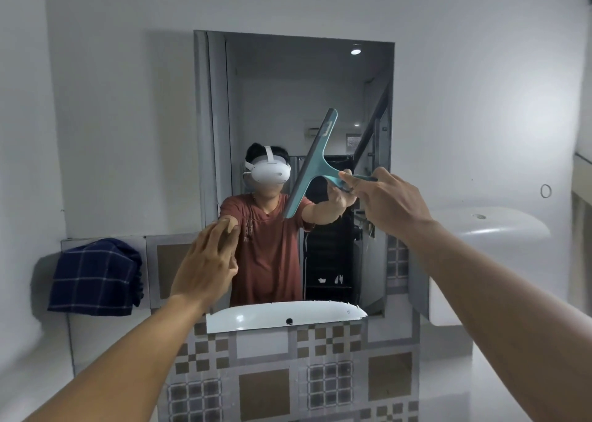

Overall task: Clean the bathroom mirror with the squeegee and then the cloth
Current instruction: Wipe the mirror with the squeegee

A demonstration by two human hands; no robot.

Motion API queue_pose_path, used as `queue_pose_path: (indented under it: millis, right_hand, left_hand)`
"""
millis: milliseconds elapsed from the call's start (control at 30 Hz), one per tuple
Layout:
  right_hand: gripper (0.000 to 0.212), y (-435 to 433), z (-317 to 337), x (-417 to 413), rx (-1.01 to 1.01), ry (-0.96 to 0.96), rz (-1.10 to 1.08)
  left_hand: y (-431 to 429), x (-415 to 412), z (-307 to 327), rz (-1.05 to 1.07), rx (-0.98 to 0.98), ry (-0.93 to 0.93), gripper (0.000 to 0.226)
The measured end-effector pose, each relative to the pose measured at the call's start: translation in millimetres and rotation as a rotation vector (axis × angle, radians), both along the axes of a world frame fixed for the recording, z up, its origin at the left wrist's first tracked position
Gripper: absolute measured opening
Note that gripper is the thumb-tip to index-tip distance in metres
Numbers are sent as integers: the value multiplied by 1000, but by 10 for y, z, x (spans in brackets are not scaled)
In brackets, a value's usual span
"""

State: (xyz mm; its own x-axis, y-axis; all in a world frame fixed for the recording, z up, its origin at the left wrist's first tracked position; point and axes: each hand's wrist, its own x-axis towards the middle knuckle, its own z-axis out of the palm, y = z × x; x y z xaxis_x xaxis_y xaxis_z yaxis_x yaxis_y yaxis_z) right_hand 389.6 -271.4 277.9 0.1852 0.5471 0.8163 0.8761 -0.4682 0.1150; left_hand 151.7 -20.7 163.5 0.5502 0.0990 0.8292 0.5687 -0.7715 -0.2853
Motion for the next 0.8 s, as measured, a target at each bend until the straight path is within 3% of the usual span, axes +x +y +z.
queue_pose_path:
  millis: [100,233,500,800]
  right_hand:
    - [52,-75,-8,102,3,27,-29]
    - [53,-116,-55,173,17,67,-42]
    - [58,-110,-286,202,78,180,-79]
    - [50,13,-737,6,180,404,-20]
  left_hand:
    - [-32,-8,154,-29,-25,-37,60]
    - [-96,80,599,-64,-30,-109,52]
    - [-22,224,1345,44,50,-54,71]
    - [-27,198,1377,2,3,-64,74]
